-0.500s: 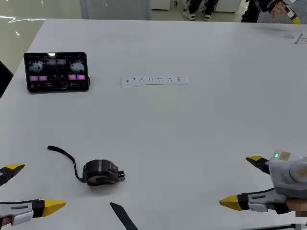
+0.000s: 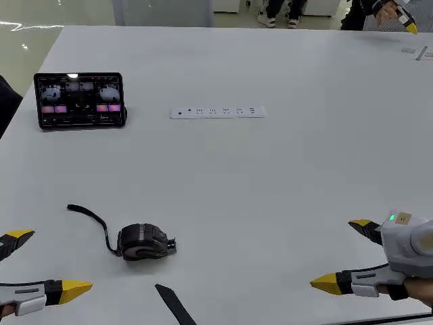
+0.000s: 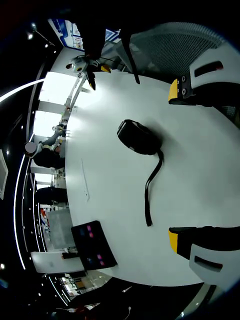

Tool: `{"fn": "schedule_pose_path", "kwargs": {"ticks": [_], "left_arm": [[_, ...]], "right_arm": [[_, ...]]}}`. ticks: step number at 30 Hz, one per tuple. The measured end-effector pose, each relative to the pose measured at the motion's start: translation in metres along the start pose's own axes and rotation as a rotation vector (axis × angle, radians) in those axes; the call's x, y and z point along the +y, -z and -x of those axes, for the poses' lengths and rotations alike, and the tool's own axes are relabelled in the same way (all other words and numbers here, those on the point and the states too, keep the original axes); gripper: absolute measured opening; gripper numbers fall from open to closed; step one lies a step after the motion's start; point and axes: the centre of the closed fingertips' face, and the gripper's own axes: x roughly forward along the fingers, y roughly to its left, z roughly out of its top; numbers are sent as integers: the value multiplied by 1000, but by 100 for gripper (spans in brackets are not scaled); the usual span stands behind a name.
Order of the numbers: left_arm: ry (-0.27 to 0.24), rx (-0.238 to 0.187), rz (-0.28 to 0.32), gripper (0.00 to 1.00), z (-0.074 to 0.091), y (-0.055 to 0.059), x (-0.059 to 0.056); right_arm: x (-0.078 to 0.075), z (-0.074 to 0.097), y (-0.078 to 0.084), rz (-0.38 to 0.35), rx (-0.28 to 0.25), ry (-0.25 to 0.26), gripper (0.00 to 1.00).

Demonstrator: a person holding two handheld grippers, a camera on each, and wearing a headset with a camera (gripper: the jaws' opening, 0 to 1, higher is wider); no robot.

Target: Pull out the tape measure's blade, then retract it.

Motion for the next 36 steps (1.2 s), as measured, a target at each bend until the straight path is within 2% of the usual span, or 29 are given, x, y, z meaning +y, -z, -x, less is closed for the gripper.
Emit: {"fn": "schedule_pose_path", "kwargs": {"ticks": [4,6,9,16,19,21,23,27,30,36], "left_arm": [[3,5,0,99,0,1,0],[7,11,3,99,0,1,0],[14,8,-11,99,-1,-1,0],[39,34,-47,99,-6,-4,-1],[53,49,-113,99,-11,-8,-3],[69,64,-139,99,-15,-12,-7],[82,70,-178,99,-20,-16,-9],[104,75,-203,99,-27,-26,-12],[143,91,-246,99,-31,-32,-18],[192,125,-302,99,-39,-38,-23]], "right_arm": [[-1,-1,-3,-4,-15,2,99],[-3,-1,-6,17,-33,11,99],[-3,-2,-9,20,-41,3,99],[-2,-9,-17,51,-43,-16,99],[-1,-15,-18,50,-33,-29,99],[9,-20,-19,91,-9,-60,99],[14,-25,-22,104,-8,-76,99],[18,-32,-30,113,-12,-92,99],[21,-37,-35,129,-12,-109,99],[25,-44,-43,158,-3,-135,99]]}}
